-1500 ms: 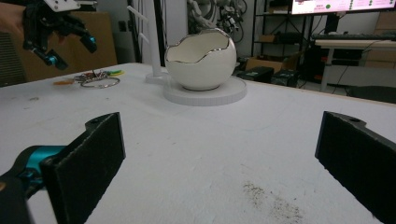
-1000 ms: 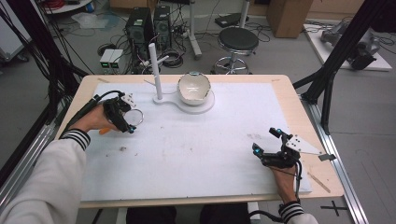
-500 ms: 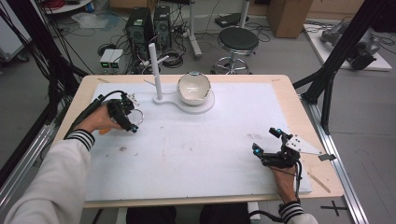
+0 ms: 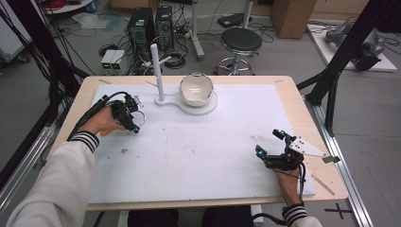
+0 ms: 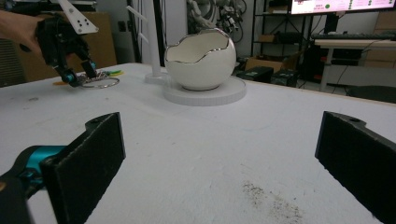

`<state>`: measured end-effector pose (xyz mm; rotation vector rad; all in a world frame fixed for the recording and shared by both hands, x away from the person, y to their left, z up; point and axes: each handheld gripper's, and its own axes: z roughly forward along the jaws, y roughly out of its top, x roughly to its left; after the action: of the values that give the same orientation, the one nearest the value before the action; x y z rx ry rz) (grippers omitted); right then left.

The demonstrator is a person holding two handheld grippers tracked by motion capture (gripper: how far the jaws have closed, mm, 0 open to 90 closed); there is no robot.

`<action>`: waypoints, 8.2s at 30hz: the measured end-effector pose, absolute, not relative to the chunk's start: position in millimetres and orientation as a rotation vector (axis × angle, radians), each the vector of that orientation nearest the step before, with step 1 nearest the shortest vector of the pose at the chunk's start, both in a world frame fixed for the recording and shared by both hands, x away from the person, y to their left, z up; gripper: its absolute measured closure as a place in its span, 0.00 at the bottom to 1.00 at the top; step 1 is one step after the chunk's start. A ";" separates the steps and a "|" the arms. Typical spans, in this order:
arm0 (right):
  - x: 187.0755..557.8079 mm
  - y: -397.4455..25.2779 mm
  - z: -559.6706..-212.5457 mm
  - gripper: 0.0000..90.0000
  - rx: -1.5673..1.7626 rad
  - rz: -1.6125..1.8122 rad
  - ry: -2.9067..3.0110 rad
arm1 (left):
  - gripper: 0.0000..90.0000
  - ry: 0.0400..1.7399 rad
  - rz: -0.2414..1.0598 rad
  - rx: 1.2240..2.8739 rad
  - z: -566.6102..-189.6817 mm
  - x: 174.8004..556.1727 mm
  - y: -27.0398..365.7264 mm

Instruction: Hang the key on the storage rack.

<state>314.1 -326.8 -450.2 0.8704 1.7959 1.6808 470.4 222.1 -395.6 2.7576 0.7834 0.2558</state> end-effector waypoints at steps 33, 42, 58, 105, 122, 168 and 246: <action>314.4 -327.4 -450.3 0.01 0.873 1.679 1.795 | 0.76 0.832 0.247 2.845 -402.6 474.2 213.0; 314.3 -327.3 -450.3 0.01 0.877 1.681 1.795 | 0.84 0.823 0.231 2.850 -402.8 473.8 213.2; 314.7 -327.6 -450.3 0.01 0.873 1.681 1.793 | 0.95 0.756 0.251 2.866 -402.1 471.8 212.1; 314.3 -327.0 -450.2 0.01 0.877 1.678 1.791 | 0.97 0.755 0.411 2.268 -325.8 455.0 243.7; 314.6 -326.9 -450.3 0.01 0.871 1.677 1.788 | 0.97 0.681 0.430 2.106 -301.1 456.1 240.1; 314.0 -327.0 -450.2 0.01 0.878 1.677 1.793 | 0.97 0.844 0.470 2.055 -307.5 495.9 231.1; 313.1 -325.0 -450.1 0.01 0.854 1.659 1.802 | 0.02 0.694 0.679 1.589 -425.6 286.5 294.5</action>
<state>313.1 -325.0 -450.1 0.8544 1.8025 1.6594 286.5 294.5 -425.6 1.5888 0.6939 0.6792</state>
